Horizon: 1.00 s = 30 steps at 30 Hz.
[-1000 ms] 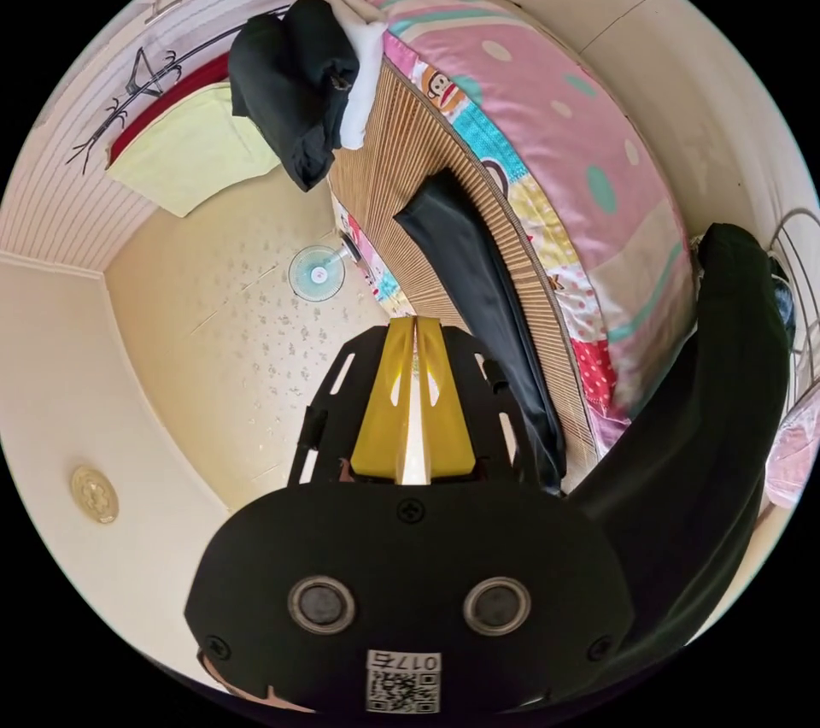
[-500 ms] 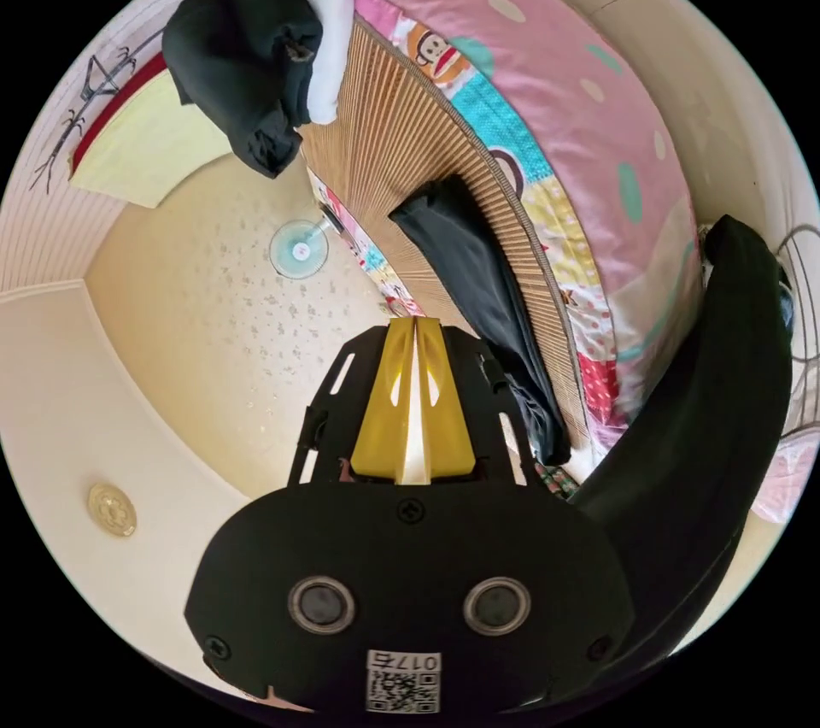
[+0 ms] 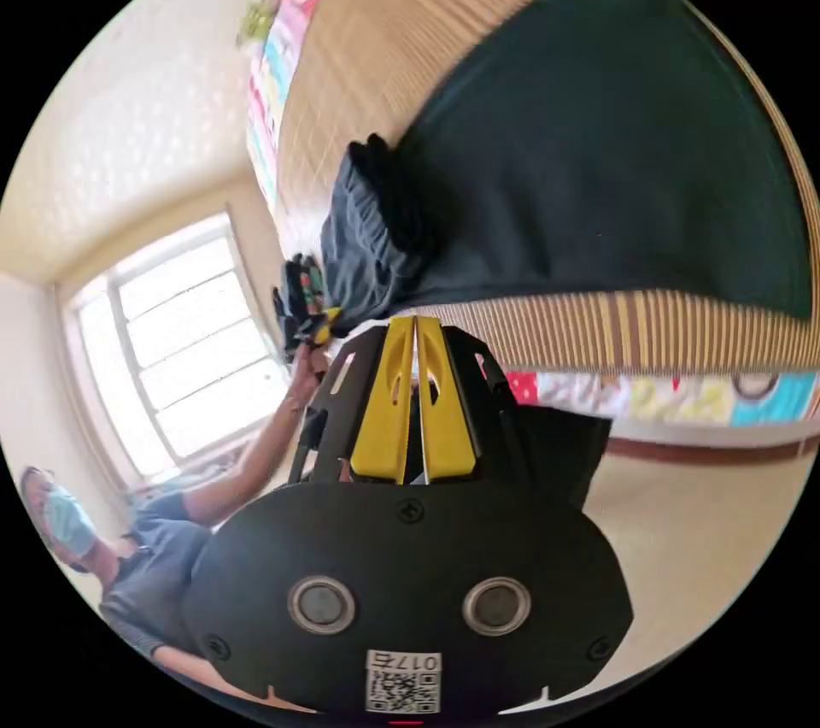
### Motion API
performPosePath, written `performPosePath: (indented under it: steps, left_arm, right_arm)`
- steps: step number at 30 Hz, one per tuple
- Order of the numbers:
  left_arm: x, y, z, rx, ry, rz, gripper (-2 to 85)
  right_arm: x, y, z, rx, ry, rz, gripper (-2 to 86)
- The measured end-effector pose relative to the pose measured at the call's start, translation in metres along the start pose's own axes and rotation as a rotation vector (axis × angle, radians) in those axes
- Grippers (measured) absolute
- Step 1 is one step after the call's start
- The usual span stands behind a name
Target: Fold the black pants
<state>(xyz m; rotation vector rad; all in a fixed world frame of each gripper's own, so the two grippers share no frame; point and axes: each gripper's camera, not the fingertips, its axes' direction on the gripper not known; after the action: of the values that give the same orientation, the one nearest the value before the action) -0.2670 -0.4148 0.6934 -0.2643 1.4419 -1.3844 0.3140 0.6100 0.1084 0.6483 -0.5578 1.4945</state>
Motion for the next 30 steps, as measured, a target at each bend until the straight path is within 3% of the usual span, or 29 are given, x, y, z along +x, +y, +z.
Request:
performPosePath:
  steps: [3, 6, 10, 12, 17, 20, 23, 30]
  left_arm:
    - [0.051, 0.012, -0.010, 0.025, 0.045, 0.144, 7.4]
    - [0.131, 0.028, -0.017, 0.021, -0.038, 0.370, 7.0]
    - [0.248, 0.052, 0.006, 0.008, -0.238, 0.589, 6.7]
    - [0.295, 0.062, 0.036, -0.005, -0.334, 0.693, 6.7]
    - [0.392, 0.076, 0.177, -0.140, -0.549, 0.944, 9.0]
    - [0.388, 0.063, 0.244, -0.254, -0.562, 0.927, 11.0]
    - [0.357, 0.042, 0.252, -0.214, -0.584, 0.802, 10.9]
    - [0.257, -0.042, 0.202, -0.090, -0.704, 0.400, 14.2]
  right_arm:
    - [-0.060, -0.033, 0.023, 0.014, 0.213, -0.140, 0.4]
    - [-0.087, -0.056, 0.061, 0.002, 0.291, -0.154, 0.5]
    - [-0.088, -0.070, 0.123, -0.165, 0.171, -0.054, 0.6]
    - [-0.089, -0.064, 0.136, -0.217, -0.029, -0.076, 0.6]
    - [-0.062, -0.029, 0.096, -0.210, -0.218, -0.136, 0.5]
    - [-0.007, 0.001, 0.045, -0.180, -0.166, -0.008, 0.4]
    - [0.060, 0.043, -0.009, -0.138, -0.111, 0.230, 0.5]
    - [0.102, 0.109, -0.045, -0.025, -0.436, 0.217, 3.0]
